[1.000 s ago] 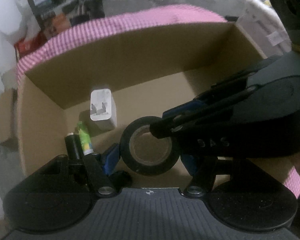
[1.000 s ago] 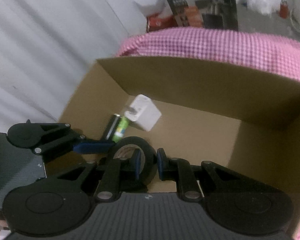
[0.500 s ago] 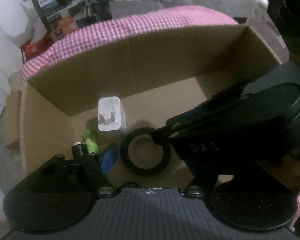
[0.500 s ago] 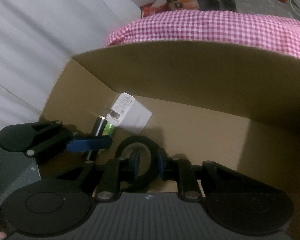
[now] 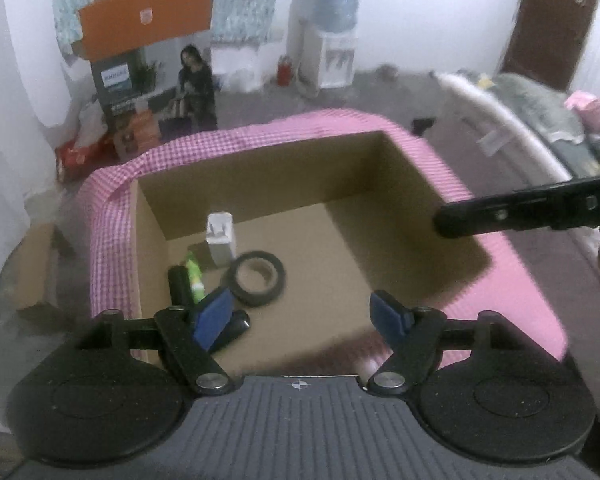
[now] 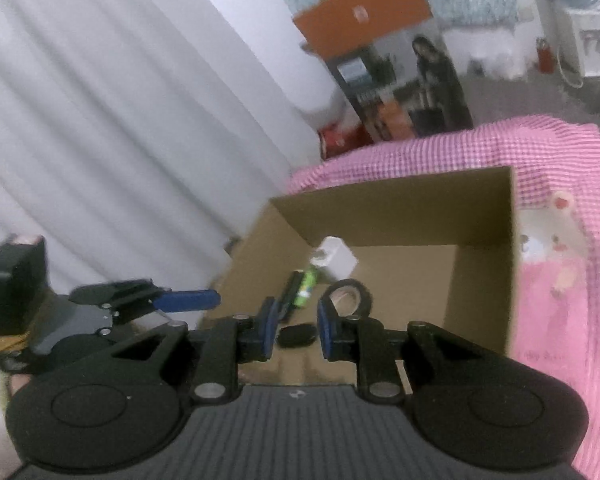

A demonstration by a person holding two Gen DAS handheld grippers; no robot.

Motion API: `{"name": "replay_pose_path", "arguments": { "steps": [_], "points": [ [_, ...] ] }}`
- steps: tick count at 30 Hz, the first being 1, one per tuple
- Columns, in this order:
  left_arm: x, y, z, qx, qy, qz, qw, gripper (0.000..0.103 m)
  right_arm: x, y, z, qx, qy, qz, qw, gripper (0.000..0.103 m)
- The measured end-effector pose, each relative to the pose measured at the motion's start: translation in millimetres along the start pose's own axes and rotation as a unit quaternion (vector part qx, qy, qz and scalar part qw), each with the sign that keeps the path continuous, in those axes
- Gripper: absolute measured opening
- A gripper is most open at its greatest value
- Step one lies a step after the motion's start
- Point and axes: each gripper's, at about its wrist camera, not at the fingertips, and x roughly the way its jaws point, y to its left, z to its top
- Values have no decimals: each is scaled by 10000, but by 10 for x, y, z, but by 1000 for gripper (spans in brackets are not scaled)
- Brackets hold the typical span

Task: Organize rigid objects
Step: 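Move the right gripper to the lilac lid on the table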

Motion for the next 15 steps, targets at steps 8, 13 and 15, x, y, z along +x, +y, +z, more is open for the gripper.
{"name": "replay_pose_path", "arguments": {
  "steps": [8, 13, 15],
  "points": [
    [-177, -143, -830, -154, -4, -29, 9999, 83, -189, 179, -888, 290, 136, 120, 9994, 53],
    [-40, -227, -1232, -70, 307, 81, 9995, 85, 212, 270, -1317, 327, 633, 13, 9975, 53],
    [24, -219, -1342, -101, 393, 142, 9991, 85, 406, 303, -1406, 220, 798, -100, 9965, 53]
  ]
}}
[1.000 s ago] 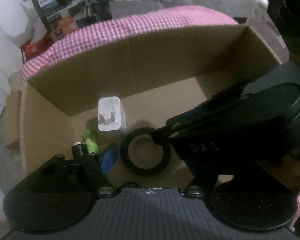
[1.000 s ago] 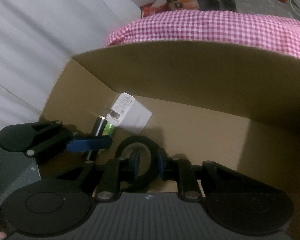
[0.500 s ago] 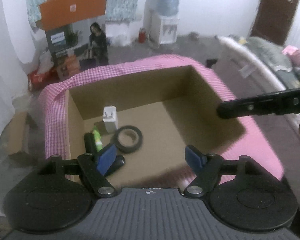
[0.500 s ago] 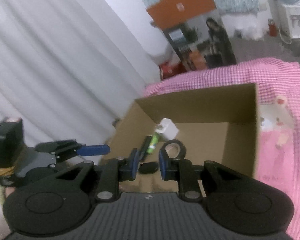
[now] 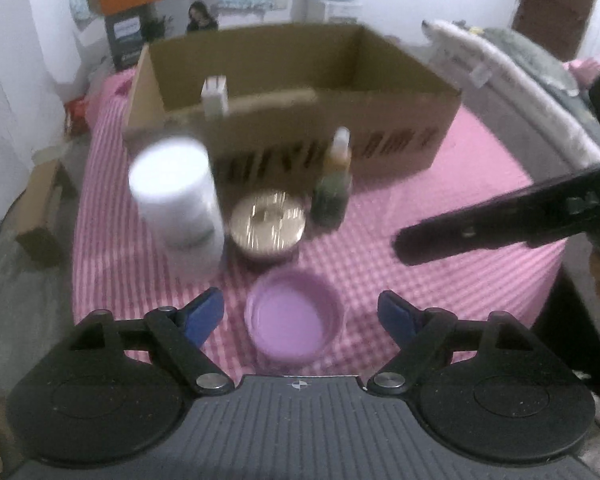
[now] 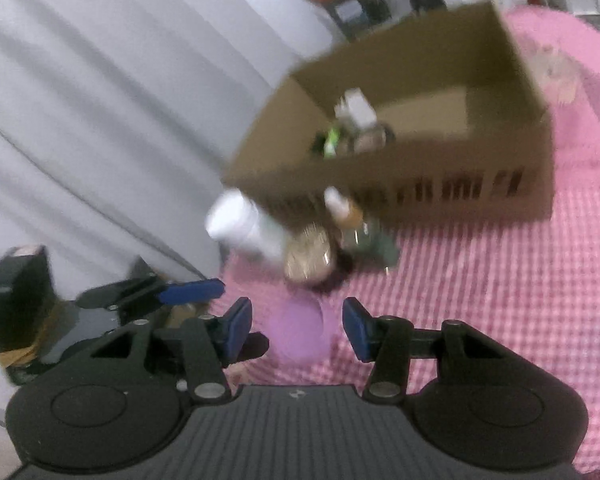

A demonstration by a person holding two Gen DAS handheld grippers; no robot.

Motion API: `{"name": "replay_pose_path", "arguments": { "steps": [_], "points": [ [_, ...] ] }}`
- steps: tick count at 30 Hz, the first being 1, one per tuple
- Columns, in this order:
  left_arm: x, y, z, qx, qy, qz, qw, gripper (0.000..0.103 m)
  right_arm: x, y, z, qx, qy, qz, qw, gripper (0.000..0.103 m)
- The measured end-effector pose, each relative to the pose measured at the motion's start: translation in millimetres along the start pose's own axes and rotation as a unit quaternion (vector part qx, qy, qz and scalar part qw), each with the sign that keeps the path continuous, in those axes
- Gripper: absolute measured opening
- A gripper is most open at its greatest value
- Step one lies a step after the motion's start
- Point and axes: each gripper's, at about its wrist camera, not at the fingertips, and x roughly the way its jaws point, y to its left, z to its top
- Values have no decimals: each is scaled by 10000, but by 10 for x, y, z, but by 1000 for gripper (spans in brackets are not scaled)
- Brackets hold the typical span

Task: Organize rigid objects
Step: 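Move the right gripper to the lilac lid on the table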

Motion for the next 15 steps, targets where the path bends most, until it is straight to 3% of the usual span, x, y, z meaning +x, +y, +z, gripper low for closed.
{"name": "replay_pose_path", "arguments": {
  "steps": [7, 10, 13, 15],
  "points": [
    [318, -8, -169, 133, 317, 191, 9992, 83, 540, 123, -100, -551, 440, -414, 9966, 50],
    [384, -11, -166, 173, 332, 192, 9991, 72, 690, 121, -85, -701, 545, -588, 9943, 43],
    [419, -38, -179, 215, 324, 166, 9991, 67, 762, 104, -95, -771, 641, -591, 9932, 28],
    [418, -101, -185, 294, 279, 148, 9991, 66, 772, 74, -103, -736, 667, -550, 9935, 26]
  ]
}}
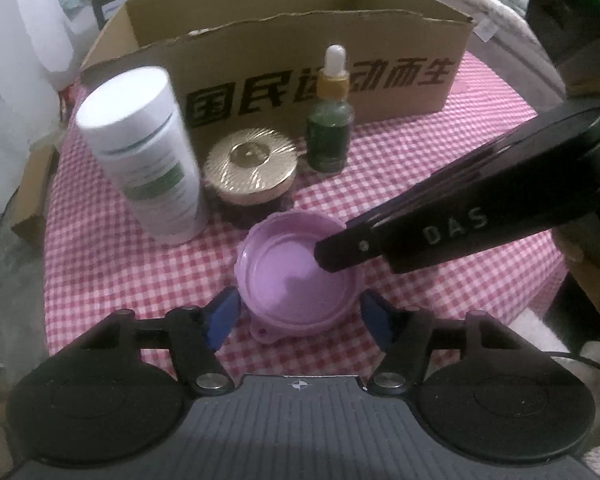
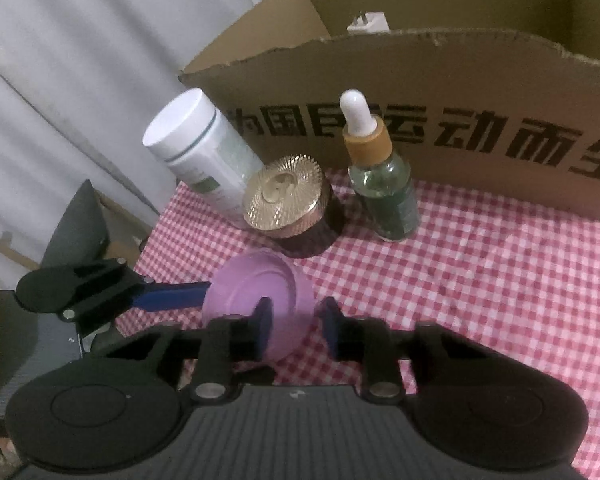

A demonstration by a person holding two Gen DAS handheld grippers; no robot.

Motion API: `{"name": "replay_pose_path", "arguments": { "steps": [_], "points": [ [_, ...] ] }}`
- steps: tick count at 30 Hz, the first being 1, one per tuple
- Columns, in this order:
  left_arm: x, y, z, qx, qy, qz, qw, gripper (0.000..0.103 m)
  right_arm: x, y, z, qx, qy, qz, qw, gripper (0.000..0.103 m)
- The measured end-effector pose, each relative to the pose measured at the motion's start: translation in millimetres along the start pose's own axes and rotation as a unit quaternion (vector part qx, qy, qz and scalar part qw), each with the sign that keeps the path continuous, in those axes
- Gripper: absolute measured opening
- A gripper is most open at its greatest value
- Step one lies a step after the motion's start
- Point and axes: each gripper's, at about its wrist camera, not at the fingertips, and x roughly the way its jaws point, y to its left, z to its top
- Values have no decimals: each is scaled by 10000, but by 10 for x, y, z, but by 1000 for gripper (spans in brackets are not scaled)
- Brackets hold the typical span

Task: Organize rigid objects
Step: 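Move the right gripper to the lilac lid on the table, then grasp the lilac lid by its rim with the right gripper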

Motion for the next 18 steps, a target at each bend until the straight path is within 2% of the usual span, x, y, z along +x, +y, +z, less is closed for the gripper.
{"name": "replay_pose_path", "arguments": {
  "steps": [3, 11, 15, 18],
  "points": [
    [-6, -119, 19, 96, -36, -111, 9999, 66, -24, -70, -33, 92, -40, -63, 9999, 26],
    [115, -484, 158, 680, -75, -569, 9960, 66, -453, -408, -240, 582, -276, -378, 9972, 26],
    [195, -646, 199, 925, -35, -636, 9937, 66, -539, -547, -314, 754, -405, -525, 9949, 26],
    [210, -703, 215, 1046, -20, -565, 9929, 70, -594, -576, -312, 757, -464, -556, 9945, 26]
  ]
}}
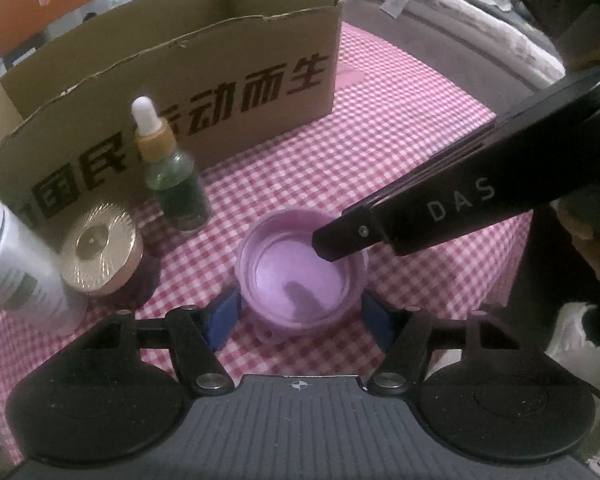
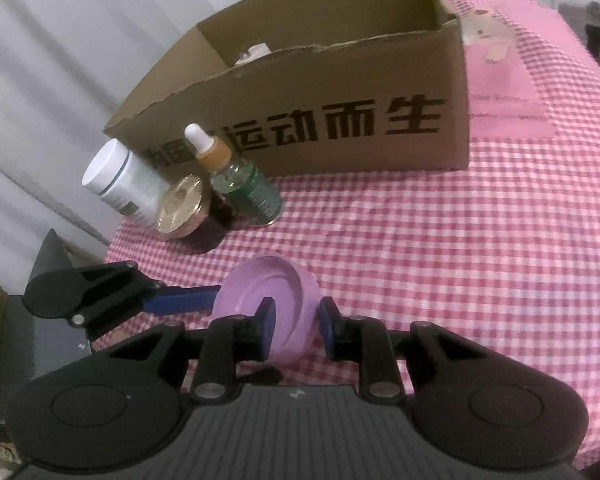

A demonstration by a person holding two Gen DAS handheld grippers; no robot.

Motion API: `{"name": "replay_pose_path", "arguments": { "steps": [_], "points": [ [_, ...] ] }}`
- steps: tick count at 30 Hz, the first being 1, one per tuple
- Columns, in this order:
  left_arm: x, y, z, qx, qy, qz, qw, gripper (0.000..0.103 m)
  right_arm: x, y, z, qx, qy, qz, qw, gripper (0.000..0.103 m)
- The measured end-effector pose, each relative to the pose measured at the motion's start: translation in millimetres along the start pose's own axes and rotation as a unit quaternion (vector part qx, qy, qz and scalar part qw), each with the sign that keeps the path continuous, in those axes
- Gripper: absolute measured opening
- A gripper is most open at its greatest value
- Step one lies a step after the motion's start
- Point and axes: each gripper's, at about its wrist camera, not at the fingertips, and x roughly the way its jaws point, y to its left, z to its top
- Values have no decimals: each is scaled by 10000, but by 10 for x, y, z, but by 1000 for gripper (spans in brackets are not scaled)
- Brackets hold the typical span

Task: Organize rigid objects
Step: 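Grasp the lilac lid by its rim with the right gripper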

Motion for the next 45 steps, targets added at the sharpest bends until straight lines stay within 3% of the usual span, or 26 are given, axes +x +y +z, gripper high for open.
{"name": "replay_pose_path", "arguments": {
  "steps": [5, 21, 45],
  "points": [
    [65, -26, 28, 136, 61, 114, 9998, 73, 18, 18, 11, -113, -15, -41, 9999, 26],
    [174, 9, 227, -30, -5, 185, 9998, 71, 78, -34, 155, -296, -89, -10, 9995, 26],
    [309, -8, 373, -201, 84, 384, 9990, 72, 98, -155, 158, -98, -56, -27, 9999, 26]
  ]
}}
